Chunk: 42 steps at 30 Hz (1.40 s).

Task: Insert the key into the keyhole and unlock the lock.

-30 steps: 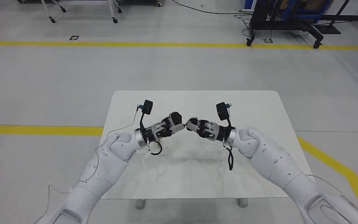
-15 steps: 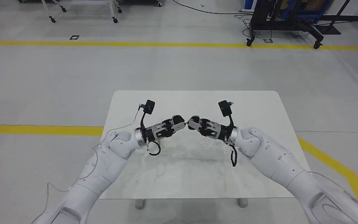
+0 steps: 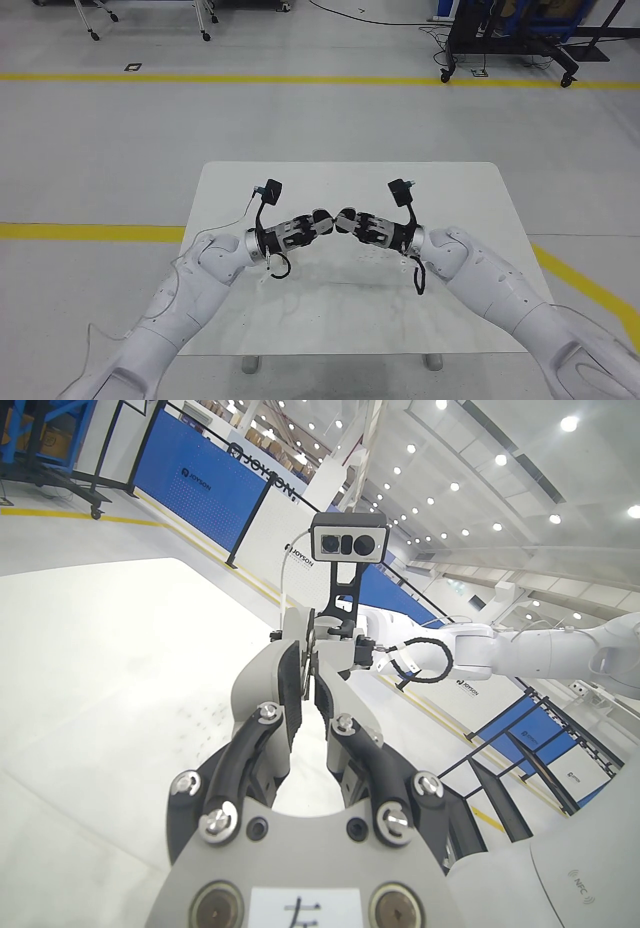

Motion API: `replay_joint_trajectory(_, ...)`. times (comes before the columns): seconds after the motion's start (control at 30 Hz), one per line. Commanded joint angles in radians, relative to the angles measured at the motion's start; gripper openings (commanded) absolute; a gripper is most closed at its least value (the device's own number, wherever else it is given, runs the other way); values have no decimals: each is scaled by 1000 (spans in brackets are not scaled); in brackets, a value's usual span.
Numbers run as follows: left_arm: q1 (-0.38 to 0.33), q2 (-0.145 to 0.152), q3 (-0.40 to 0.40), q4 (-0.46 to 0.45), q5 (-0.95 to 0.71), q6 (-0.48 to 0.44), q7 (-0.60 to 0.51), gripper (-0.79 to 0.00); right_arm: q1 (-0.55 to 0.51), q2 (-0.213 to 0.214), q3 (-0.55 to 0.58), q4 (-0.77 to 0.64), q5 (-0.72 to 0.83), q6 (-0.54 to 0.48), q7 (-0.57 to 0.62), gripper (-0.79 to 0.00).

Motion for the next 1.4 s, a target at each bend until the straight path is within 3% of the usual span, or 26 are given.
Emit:
replay_joint_trajectory(0.0,-3,-1,3,4,1,0,0,-785,-2,0,3,1,5,0,7,-785)
replay_joint_trajectory(0.2,-8,-3,11,6,-15,0,0,-785,-5,-2,20,7,6,0,29,-785)
replay_joint_trajectory(0.23,-9,-3,10,9,-19,0,-2,-785,-7,-2,23,8,0,0,29,-677)
replay_joint_trajectory(0.27,-8,-2,8,7,-26,0,0,-785,-9,-3,24,6,0,0,29,-397)
replay_joint_trajectory(0.3,-7,-2,6,4,-32,0,2,-785,-10,-4,26,5,0,0,29,0)
replay_joint_trajectory(0.93,-10,3,13,0,-1,0,-53,-785,-18,-3,40,-3,7,4,33,0)
replay_joint_trajectory(1.17,-33,-1,44,21,-22,0,-104,-785,-49,49,140,-48,-128,0,125,0)
replay_joint_trajectory(1.27,-40,-2,50,27,-30,0,-123,-785,-83,69,176,-88,-151,0,132,-163)
replay_joint_trajectory(1.3,-41,-2,52,29,-33,0,-128,-785,-93,73,182,-101,-154,0,136,-342)
replay_joint_trajectory(1.33,-43,-2,54,29,-34,0,-133,-785,-100,76,184,-112,-159,0,147,-403)
replay_joint_trajectory(1.37,-44,-2,55,30,-37,0,-135,-785,-104,78,185,-115,-162,0,157,-400)
